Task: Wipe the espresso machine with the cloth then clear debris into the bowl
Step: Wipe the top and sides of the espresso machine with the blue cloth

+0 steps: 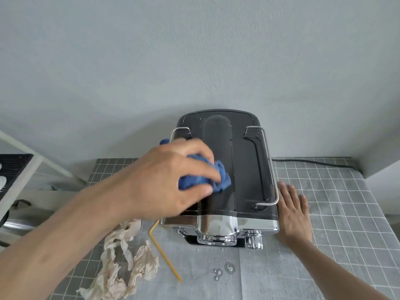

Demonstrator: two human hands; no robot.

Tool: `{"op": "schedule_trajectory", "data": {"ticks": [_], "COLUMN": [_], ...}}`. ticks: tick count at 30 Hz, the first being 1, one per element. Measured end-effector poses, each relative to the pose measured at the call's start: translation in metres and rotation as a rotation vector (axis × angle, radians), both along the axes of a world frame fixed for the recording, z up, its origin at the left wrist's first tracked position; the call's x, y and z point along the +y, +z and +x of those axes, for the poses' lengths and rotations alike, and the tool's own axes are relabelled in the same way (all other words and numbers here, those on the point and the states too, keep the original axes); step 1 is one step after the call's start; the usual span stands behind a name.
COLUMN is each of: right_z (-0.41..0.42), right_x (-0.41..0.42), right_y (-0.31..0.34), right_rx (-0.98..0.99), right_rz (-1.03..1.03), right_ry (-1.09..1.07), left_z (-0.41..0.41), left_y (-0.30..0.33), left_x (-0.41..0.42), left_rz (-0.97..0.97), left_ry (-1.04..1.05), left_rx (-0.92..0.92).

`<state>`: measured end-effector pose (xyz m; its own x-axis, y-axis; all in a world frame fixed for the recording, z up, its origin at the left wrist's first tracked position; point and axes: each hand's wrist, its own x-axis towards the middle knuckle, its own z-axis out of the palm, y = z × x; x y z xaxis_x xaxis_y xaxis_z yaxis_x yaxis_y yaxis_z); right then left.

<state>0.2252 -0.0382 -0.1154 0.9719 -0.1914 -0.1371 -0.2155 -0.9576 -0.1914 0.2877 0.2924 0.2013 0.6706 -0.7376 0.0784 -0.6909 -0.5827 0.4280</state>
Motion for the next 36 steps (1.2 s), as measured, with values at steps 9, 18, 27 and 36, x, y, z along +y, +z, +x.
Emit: {"op": "schedule_trajectory", "data": {"ticks": [9,18,27,36], "right_z": [-0.001,0.0,0.003,0.003], "right_x": [0.005,0.001,-0.001,-0.001], "right_y": [0.01,0.002,-0.005,-0.008], "right_rx": [-0.041,-0.044,-0.025,-0.04], "right_rz": [0.058,0.037,0.015,0.004], "right_ry": [0.002,0.008,0.0,-0.01], "left_z": [0.022,0.036,0.014,0.05], "left_y": [-0.016,-0.009,-0.001,-0.002], "left_x": [-0.021,-0.032,-0.035,-0.057], "left_rz": [-0.049,0.02,0.092,0.155], "left_ry": [0.019,0.04,-0.068,0.042], "left_rx": [-0.093,-0.117,-0.107,-0.162]}}
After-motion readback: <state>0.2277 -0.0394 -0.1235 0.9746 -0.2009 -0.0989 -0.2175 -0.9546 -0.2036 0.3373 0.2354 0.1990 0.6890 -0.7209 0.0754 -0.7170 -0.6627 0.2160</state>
